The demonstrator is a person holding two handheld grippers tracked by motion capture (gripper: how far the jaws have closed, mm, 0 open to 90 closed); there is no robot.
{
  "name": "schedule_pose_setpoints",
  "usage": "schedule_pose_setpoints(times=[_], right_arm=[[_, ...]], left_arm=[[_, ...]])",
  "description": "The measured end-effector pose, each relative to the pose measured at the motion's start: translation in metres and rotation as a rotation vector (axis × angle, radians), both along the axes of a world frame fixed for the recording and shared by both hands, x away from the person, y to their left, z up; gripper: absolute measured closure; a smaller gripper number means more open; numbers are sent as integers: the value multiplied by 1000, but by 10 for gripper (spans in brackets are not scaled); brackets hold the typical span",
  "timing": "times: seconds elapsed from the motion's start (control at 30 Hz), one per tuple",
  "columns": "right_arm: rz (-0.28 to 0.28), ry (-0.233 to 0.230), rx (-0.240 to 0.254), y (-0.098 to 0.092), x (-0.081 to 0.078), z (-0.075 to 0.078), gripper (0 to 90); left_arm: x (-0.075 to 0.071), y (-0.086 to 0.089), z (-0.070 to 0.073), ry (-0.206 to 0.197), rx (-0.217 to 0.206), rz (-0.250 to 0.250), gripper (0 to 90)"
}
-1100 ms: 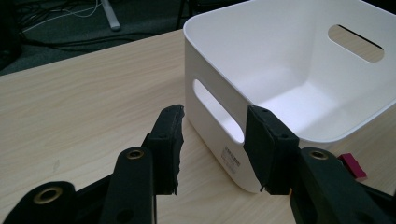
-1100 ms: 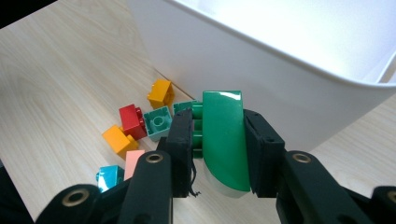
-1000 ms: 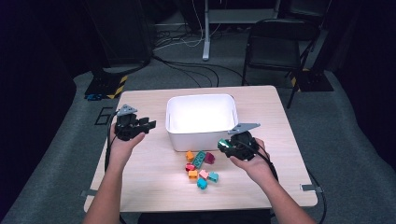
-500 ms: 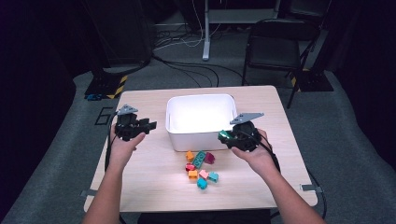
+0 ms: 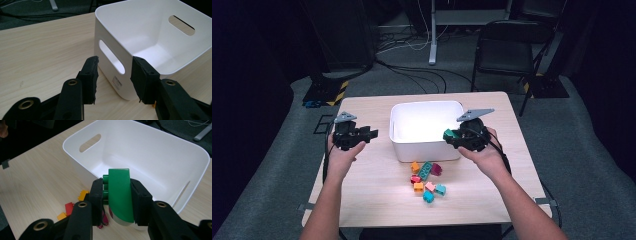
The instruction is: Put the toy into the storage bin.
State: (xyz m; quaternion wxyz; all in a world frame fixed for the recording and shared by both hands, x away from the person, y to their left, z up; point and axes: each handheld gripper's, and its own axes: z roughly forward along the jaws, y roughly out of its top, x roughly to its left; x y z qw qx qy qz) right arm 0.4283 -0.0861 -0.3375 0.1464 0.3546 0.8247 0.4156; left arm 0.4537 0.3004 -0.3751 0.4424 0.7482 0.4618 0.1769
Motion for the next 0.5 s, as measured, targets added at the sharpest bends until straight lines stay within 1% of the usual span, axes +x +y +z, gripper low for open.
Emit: schedule_pose_setpoints(times=[0.1, 0.17, 0.23, 0.27, 0.4, 0.5], right_arm=[[0, -1, 8, 2, 2, 4, 661], [-2, -13, -5, 6, 7, 8, 661], [-5, -13, -17, 9, 12, 9, 661], [-4, -18, -24, 10, 16, 9, 661], [-28, -1, -38, 16, 29, 4, 661], [-40, 7, -47, 20, 40, -1, 661]], left_arm=[[0, 1, 1, 3, 1, 6, 557], [-1, 3, 1, 5, -2, 12, 549], [-1, 4, 2, 4, 0, 9, 544], [0, 4, 2, 2, -2, 9, 541], [0, 4, 1, 5, -2, 7, 529], [1, 4, 1, 1, -2, 3, 516]])
